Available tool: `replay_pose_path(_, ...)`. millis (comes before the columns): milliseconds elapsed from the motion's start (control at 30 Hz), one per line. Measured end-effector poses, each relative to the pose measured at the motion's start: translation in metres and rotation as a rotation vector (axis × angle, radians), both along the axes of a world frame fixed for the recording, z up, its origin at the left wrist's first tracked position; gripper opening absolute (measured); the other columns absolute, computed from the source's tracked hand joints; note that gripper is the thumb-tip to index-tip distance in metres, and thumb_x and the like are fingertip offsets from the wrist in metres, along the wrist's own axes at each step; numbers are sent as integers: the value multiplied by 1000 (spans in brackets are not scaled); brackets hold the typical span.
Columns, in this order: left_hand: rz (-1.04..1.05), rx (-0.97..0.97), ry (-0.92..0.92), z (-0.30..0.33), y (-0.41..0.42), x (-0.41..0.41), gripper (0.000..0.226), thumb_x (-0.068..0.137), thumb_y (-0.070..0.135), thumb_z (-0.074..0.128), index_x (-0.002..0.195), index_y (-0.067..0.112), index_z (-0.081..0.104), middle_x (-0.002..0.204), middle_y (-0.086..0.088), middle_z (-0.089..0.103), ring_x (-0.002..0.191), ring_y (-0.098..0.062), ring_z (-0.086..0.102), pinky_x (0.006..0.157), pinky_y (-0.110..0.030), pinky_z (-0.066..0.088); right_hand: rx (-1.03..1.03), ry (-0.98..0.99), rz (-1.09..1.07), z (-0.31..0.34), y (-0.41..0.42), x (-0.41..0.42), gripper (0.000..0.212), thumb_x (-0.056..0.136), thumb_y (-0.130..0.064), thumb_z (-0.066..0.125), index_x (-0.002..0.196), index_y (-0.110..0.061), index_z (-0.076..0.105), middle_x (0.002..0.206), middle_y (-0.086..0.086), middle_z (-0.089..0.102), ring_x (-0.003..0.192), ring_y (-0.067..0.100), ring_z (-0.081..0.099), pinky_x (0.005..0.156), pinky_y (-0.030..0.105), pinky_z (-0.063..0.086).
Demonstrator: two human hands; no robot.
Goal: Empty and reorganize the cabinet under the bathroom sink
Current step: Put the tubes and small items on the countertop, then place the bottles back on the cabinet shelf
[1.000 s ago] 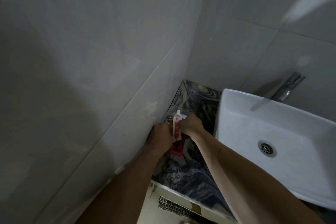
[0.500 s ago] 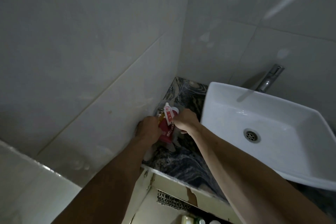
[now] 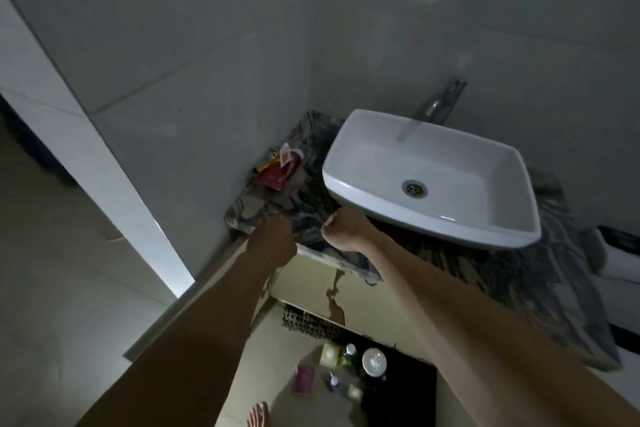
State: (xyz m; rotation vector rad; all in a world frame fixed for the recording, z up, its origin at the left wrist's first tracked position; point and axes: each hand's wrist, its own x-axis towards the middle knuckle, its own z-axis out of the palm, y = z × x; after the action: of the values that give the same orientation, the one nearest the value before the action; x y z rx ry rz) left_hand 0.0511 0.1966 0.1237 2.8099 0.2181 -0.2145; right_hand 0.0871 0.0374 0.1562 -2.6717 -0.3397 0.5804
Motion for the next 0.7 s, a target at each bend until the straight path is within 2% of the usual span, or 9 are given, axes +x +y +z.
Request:
replay_pose_path(67,-47,-17,64,-21,-14,-21,38,95,15,49,132,9,52,138,-12,51,126,-29,50,102,-36,42,-45,6,22,-23,-17,-18,42,93,-16,44,57,-23,25,54,-4,30,48,12,34,55,26,35)
replay_pose_path(133,-112,4,106,-39,-25,-39,40,97,17,46,136,10,47,141,-10,47,131,-26,44,106,-35,37,-77,46,1,-53,-34,-30,41,94,-19,44,60,-23,22,58,-2,34,54,14,45,64,23,37)
replay_pose_path(200,-160,20,126,-61,-32,-52,38,97,19,44,134,11,48,136,-9,48,129,-25,45,105,-35,37,-87,120,-43,-82,-48,-40,39,93,-18,43,61,-19,21,64,7,48,60,16,57,58,21,38)
replay_pose_path(267,-196,21,164,-87,-37,-60,36,96,20,45,130,11,51,129,-9,51,125,-26,48,103,-36,40,-83,191,-65,-110,-60,-50,31,89,-15,43,61,-16,32,68,9,52,67,22,61,58,24,38)
replay_pose_path(333,-220,26,208,-116,-43,-66,33,95,20,46,126,12,51,125,-8,52,122,-25,49,100,-36,43,-64,234,-111,-132,-70,-61,18,90,-18,48,75,-12,55,80,4,59,82,23,61,69,28,43)
replay_pose_path(400,-251,28,231,-153,-53,-71,29,94,20,45,122,12,51,124,-7,53,120,-24,51,98,-35,44,-73,257,-149,-168,-82,-71,20,90,-22,52,97,-10,67,103,7,69,98,25,65,81,30,50)
replay_pose_path(467,-278,14,271,-191,-62,-76,33,94,20,46,126,12,50,131,-6,51,126,-23,49,102,-33,42,-92,263,-187,-201,-94,-80,25,88,-18,53,105,-11,70,112,9,71,105,26,66,87,30,54)
replay_pose_path(567,-336,-36,365,-263,-82,-84,48,96,22,50,142,13,41,148,-5,41,138,-22,38,112,-33,34,-102,287,-241,-268,-114,-94,31,89,-19,56,117,-11,67,117,9,70,108,27,64,88,30,53)
replay_pose_path(700,-408,-91,404,-354,-116,-88,59,91,27,55,146,18,34,144,-6,44,131,-26,46,106,-38,41,-126,250,-328,-359,-143,-106,32,82,-12,62,113,-6,69,106,11,72,101,29,67,76,32,54)
